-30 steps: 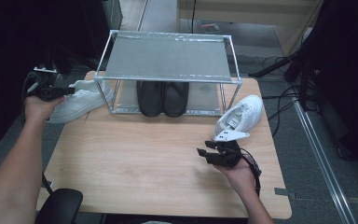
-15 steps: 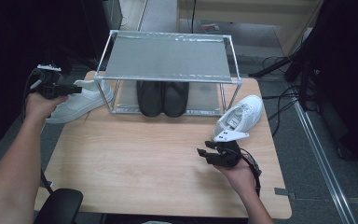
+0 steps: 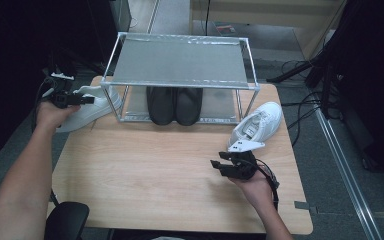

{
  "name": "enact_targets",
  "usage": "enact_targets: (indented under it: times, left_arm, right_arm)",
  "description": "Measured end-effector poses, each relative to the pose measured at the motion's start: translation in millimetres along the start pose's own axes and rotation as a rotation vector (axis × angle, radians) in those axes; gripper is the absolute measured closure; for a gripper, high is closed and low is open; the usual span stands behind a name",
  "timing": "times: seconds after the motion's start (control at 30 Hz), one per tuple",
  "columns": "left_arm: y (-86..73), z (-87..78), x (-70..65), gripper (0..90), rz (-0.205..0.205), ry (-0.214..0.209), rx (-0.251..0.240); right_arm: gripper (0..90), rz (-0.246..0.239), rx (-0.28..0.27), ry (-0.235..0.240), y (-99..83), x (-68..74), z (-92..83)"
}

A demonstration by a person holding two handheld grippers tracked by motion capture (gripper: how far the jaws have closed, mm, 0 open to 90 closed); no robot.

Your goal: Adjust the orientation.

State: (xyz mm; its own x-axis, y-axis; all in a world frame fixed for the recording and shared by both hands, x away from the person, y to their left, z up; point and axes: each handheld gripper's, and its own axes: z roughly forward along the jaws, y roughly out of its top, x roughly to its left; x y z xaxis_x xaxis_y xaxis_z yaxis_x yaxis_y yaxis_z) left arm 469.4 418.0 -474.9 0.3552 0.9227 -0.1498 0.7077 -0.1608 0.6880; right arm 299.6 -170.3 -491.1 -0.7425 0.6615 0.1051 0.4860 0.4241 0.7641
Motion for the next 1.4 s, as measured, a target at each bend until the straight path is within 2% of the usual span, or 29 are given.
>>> enact_targets:
  times: [0.17,0.3,0.53,0.67,0.83,0.93,1.0,1.1,1.17,1.2,1.4]
  left_arm:
    - [-4.0,0.1,-1.0,54.9,-0.020,-0.004,-0.018]
    - [-9.4,0.0,-3.5,58.8,-0.036,-0.002,-0.055]
    - [-8.1,-2.2,-9.0,68.3,-0.009,-0.002,-0.027]
    - [-6.8,-4.1,-10.7,72.1,-0.021,-0.019,0.000]
    - [-4.2,-6.2,-16.1,74.3,-0.011,-0.004,0.027]
    - [-3.0,-8.1,-17.1,75.8,-0.026,-0.010,0.043]
    - [-2.5,-11.2,-16.3,77.1,-0.047,-0.008,0.045]
    - [-1.5,-15.2,-17.3,78.2,-0.056,0.018,0.056]
    - [-1.7,-20.0,-18.9,78.7,-0.054,0.031,0.042]
    - [-1.4,-22.6,-18.7,79.0,-0.067,0.021,0.046]
    - [-3.4,-43.1,-21.8,79.7,-0.097,0.028,0.027]
  right_arm:
    - [54.8,0.000,0.003,-0.002,-0.3,0.0,0.1]
    - [54.6,-0.006,0.003,-0.002,0.3,1.7,1.4]
    - [54.5,-0.005,-0.002,-0.009,1.2,0.4,1.1]
    - [54.4,-0.001,-0.006,-0.012,1.3,-0.2,-0.4]
    - [54.3,0.004,-0.009,-0.013,1.3,-1.3,-0.4]
    - [54.2,0.003,-0.012,-0.013,1.6,-1.1,-0.9]
    - [54.1,0.003,-0.013,-0.013,1.7,-1.2,-1.0]
    - [53.9,0.002,-0.015,-0.011,2.1,-1.7,-0.9]
    - [53.5,0.003,-0.013,-0.003,3.0,-1.6,-0.7]
    - [53.4,0.003,-0.013,0.001,3.6,-1.2,0.0]
    - [52.5,-0.014,-0.008,0.020,7.8,0.3,3.4]
